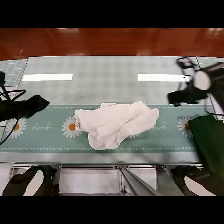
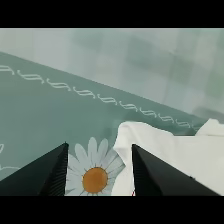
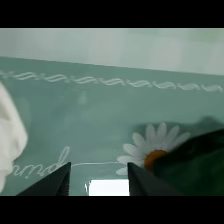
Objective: Fold the shirts.
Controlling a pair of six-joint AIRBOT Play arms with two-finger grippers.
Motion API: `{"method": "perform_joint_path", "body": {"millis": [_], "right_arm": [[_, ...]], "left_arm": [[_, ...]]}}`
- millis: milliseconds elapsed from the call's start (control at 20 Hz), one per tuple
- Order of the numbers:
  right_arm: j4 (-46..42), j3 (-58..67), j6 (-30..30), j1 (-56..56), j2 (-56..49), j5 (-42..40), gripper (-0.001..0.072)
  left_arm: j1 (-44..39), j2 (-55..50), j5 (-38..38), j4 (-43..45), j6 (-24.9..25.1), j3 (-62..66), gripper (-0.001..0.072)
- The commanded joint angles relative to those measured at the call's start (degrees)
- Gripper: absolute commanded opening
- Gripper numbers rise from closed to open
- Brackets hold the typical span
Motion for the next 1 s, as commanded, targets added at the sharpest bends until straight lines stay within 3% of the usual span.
{"method": "perform_joint_path", "body": {"millis": [0,100,250,650,950], "right_arm": [[12.6,-9.9,-0.9,-16.6,9.6,-10.1,0.0412],[23.7,-18.0,-5.9,-21.7,12.6,-13.6,0.0406],[29.8,-24.7,-10.2,-23.1,13.6,-14.4,0.0406],[34.9,-25.7,-11.6,-23.0,13.6,-15.1,0.0406],[36.0,-25.7,-11.6,-22.9,13.6,-13.4,0.0406]], "left_arm": [[5.6,-3.7,-11.3,-17.6,11.8,-6.0,0.0501],[2.0,-6.2,-14.7,-25.0,18.4,-12.9,0.0501],[-7.4,-7.6,-12.2,-25.9,20.5,-19.7,0.0502],[-31.7,-14.7,3.4,-25.9,14.5,-21.3,0.0502],[-38.1,-23.2,13.0,-34.7,15.8,-19.5,0.0501]]}}
